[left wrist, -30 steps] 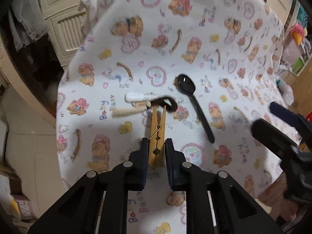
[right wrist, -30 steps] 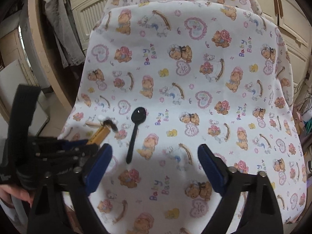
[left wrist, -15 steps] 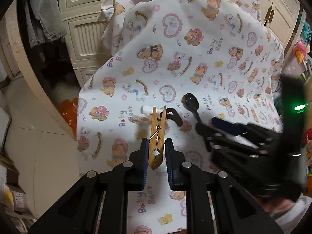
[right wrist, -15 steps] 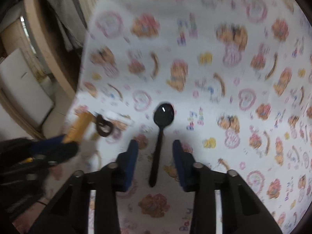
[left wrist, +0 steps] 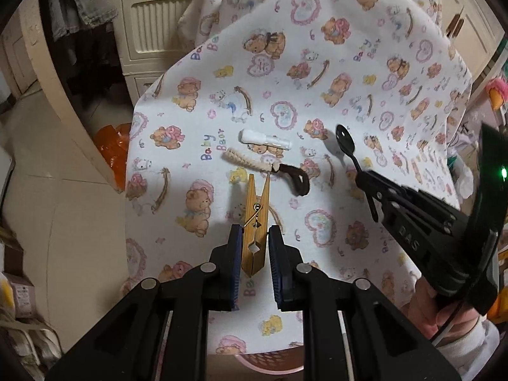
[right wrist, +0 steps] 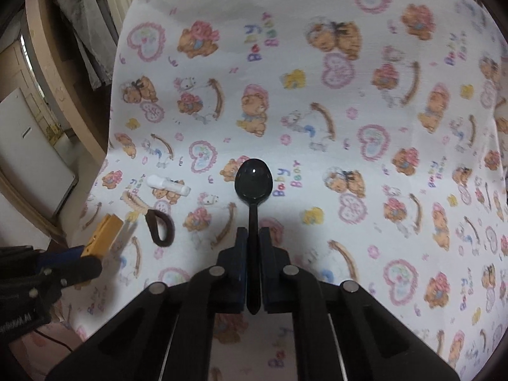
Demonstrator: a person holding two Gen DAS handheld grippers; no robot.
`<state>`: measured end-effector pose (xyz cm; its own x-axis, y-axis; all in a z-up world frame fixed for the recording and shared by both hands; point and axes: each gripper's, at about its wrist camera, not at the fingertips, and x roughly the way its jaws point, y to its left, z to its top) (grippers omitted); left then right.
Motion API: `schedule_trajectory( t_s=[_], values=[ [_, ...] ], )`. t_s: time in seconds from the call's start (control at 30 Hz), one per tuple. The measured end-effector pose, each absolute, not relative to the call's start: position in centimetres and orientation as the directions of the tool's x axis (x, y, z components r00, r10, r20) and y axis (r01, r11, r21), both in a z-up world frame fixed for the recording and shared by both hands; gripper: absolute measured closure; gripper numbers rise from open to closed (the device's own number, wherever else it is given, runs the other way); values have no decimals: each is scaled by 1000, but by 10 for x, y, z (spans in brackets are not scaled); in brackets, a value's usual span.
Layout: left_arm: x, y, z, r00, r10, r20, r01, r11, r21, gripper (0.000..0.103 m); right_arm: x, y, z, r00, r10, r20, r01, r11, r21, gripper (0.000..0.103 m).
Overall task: Collect trash
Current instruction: 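Grasp the black plastic spoon by its handle with the right gripper while the left holds the clothespin, then carry the clothespin and spoon down over the wastebasket with both grippers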
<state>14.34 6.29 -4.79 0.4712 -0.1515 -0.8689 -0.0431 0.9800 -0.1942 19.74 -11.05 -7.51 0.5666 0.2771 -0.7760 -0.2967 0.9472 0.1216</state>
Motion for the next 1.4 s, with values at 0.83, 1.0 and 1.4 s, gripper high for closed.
schedule_trajectory(
  t_s=[0.83, 1.0, 1.4],
  values=[
    [65, 27, 20, 713, -99, -694, -24, 986, -165, 88, 55, -165, 34, 699, 426, -574, -360, 904, 232, 97],
    [25, 23, 32, 733, -99, -673, -12, 987, -159, 88, 10, -167, 46, 731, 402, -551, -343, 915, 212, 97],
    [-23, 12, 24, 781, -128, -611, -19, 973, -228, 88, -57, -171, 52, 758, 387, -525, -336, 922, 195, 97]
  ],
)
